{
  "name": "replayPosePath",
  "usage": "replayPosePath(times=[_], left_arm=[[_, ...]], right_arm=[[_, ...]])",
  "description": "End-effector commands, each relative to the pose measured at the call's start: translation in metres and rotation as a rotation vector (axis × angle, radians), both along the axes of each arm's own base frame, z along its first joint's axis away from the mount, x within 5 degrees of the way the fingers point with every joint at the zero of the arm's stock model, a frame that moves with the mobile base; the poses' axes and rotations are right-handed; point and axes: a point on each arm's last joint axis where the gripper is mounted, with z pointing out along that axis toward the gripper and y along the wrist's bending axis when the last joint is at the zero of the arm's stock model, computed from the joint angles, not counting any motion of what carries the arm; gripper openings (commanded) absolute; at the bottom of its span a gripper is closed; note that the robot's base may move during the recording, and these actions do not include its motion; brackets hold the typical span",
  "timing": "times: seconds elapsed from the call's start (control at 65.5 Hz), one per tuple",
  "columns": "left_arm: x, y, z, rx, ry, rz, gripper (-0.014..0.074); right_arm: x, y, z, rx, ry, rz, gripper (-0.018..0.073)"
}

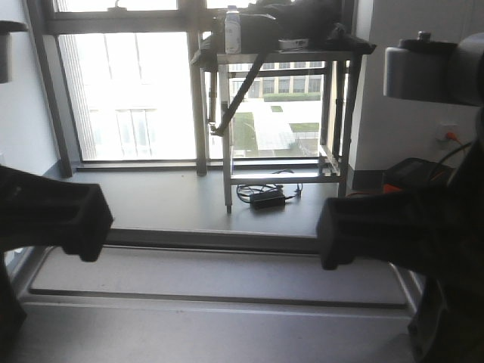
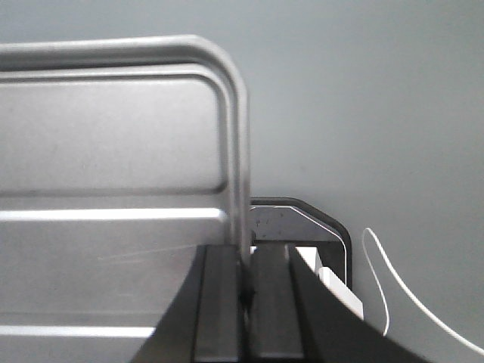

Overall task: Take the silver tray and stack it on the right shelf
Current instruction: 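Keep holding the tray while the base drives toward another shelf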

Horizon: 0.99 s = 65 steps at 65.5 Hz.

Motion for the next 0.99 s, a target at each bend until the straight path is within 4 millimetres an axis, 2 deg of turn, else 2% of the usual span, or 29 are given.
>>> replayPosePath(times=[0.0, 0.978], left_arm=[[-0.0004, 0.0051, 0.0095, 0.031, -0.028, -0.004, -0.0092], [-0.0006, 0.0060, 0.0094, 0.039, -0.026, -0.002, -0.0092]], right_arm=[[0.0032, -0.0041, 0.0083, -0.033, -0.041, 0.003, 0.0056], [0.0032, -0.0040, 0.0083, -0.032, -0.041, 0.003, 0.0056]])
